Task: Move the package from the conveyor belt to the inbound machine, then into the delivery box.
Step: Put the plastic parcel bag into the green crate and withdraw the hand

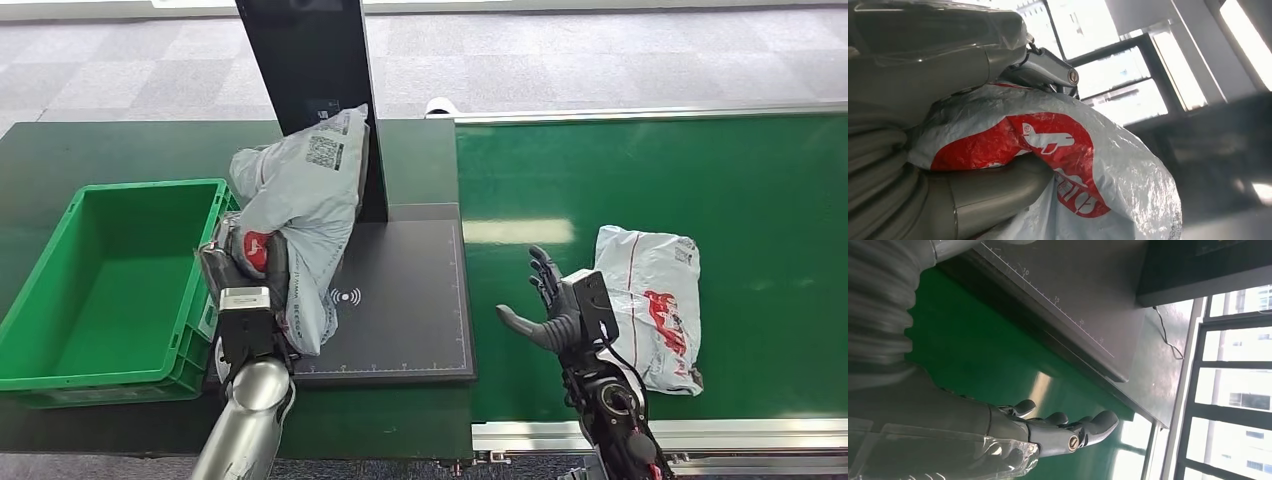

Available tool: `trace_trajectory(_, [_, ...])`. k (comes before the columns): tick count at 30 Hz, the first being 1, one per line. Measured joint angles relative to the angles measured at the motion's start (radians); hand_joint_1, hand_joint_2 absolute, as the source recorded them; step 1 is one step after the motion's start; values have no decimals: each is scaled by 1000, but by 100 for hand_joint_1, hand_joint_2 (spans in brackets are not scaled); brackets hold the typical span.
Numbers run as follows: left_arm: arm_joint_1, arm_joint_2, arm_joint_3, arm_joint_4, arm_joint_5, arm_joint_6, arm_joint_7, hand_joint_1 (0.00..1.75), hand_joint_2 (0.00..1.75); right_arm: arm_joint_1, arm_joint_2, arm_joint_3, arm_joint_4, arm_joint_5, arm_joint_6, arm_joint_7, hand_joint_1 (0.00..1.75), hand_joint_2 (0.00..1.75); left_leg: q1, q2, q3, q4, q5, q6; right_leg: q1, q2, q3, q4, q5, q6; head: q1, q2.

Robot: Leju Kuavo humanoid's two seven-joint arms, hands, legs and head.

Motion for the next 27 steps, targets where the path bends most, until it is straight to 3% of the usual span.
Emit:
trace_trajectory(6, [11, -49, 258, -60, -25, 1, 0, 175, 175, 0, 1, 13, 25, 4, -10, -6, 0, 175, 0, 0, 0, 0, 0, 0, 0, 0, 0, 0, 0, 0, 0, 0])
trace_trajectory(18, [38, -67, 562, -180, 26, 2, 0, 175, 175, -1, 13, 21, 47, 16, -31, -7, 0, 175, 0, 0, 0, 0, 0, 0, 0, 0, -1, 0, 0, 0, 0, 0])
trace_trajectory(23, [39, -72, 637, -192, 23, 2, 0, 175, 175, -1, 20, 21, 47, 20, -35, -7, 0, 175, 0, 0, 0, 0, 0, 0, 0, 0, -1, 0, 0, 0, 0, 0])
trace_trajectory(26, [35, -73, 678, -204, -14, 2, 0, 156, 175, -1, 25, 21, 47, 26, -37, -7, 0, 175, 0, 0, 0, 0, 0, 0, 0, 0, -1, 0, 0, 0, 0, 0])
trace_trajectory(27, [32, -74, 695, -208, -40, 2, 0, 128, 175, -1, 27, 21, 47, 29, -38, -6, 0, 175, 0, 0, 0, 0, 0, 0, 0, 0, -1, 0, 0, 0, 0, 0])
